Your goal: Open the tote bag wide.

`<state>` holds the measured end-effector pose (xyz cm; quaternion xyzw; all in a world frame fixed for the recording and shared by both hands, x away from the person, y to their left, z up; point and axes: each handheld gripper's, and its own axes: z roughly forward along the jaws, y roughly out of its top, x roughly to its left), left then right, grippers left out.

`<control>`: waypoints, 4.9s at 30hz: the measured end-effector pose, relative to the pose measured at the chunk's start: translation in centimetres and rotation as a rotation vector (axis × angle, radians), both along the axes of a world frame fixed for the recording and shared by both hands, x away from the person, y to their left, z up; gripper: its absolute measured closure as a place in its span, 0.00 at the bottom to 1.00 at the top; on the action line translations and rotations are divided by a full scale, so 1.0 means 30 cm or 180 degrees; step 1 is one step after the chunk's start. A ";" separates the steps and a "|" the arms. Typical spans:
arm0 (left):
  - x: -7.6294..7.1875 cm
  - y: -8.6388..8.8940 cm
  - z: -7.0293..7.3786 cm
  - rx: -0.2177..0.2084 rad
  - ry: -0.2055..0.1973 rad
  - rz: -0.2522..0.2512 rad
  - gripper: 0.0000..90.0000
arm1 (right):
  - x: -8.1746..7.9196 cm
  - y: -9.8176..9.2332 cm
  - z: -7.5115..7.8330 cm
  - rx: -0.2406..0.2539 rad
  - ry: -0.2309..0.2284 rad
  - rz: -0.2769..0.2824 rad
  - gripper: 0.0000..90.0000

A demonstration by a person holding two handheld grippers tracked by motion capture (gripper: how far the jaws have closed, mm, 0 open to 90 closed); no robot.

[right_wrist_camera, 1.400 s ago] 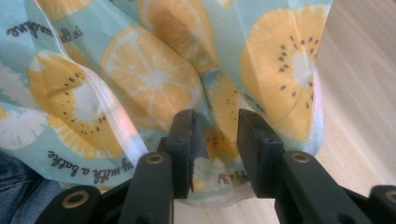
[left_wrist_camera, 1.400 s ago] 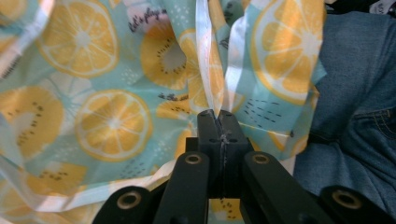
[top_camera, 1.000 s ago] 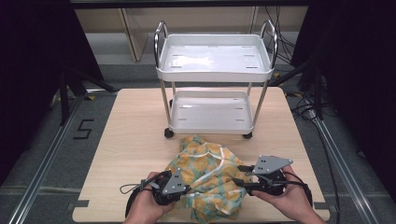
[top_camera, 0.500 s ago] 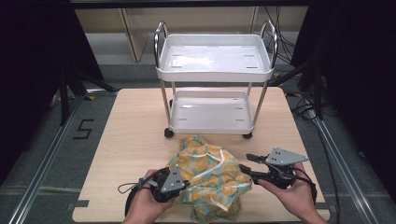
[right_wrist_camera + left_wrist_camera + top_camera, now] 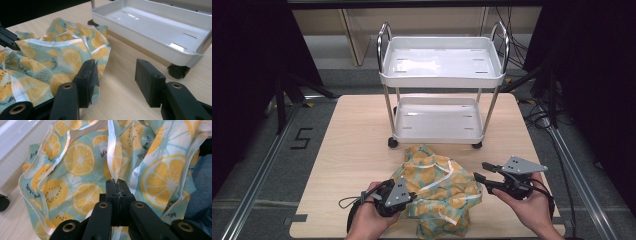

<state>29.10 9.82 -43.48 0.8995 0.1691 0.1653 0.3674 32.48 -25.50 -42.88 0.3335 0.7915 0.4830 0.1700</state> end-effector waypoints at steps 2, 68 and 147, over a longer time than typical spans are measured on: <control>0.000 0.000 0.000 -0.0003 -0.0005 0.0002 1.00 | -0.007 0.002 0.000 0.0005 -0.0012 -0.0018 0.57; 0.253 -0.132 0.096 -0.0085 -0.0627 0.0389 1.00 | -0.031 0.250 0.064 -0.0409 0.0234 0.1389 0.44; -0.078 -0.177 -0.140 0.0701 0.0445 -0.0996 1.00 | 0.116 0.233 -0.015 -0.1053 0.0220 0.0202 1.00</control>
